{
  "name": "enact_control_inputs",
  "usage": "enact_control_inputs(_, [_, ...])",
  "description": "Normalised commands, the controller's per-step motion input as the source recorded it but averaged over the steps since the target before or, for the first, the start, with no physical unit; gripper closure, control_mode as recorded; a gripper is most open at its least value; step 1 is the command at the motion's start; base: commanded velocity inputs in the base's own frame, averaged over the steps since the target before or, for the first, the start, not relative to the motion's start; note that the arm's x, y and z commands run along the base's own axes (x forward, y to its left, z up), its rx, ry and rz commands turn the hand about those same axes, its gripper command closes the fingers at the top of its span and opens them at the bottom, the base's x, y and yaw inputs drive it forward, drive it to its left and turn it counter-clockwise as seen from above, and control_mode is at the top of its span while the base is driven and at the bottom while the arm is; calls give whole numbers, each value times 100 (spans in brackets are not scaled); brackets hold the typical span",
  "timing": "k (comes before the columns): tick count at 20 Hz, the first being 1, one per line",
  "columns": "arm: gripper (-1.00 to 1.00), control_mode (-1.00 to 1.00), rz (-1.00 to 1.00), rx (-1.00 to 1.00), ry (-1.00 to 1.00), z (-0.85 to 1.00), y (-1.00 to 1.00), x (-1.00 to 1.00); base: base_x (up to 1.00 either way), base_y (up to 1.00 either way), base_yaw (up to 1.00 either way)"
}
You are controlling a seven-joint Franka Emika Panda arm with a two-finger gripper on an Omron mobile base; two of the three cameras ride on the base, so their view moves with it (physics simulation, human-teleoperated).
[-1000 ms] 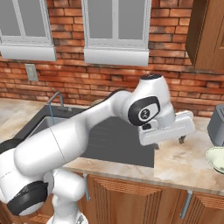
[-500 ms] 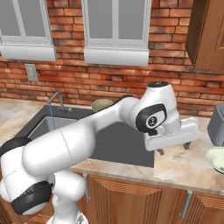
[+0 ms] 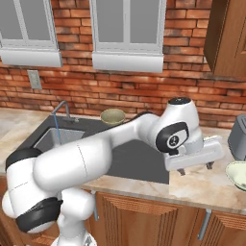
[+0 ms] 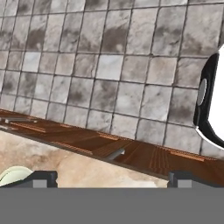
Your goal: Rinse each bowl for a few seconds and place them down in the sink or on the counter.
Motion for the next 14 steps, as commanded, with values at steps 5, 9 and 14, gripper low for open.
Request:
enact_control_inputs(5, [-100, -100, 0, 0, 0, -12, -21, 17, 0, 0, 0])
enact_control_inputs(9, [-100, -100, 0, 0, 0, -11, -19, 17, 0, 0, 0])
enact_control_inputs(14, [-100, -100, 0, 3, 0, -15, -9, 23, 0, 0, 0])
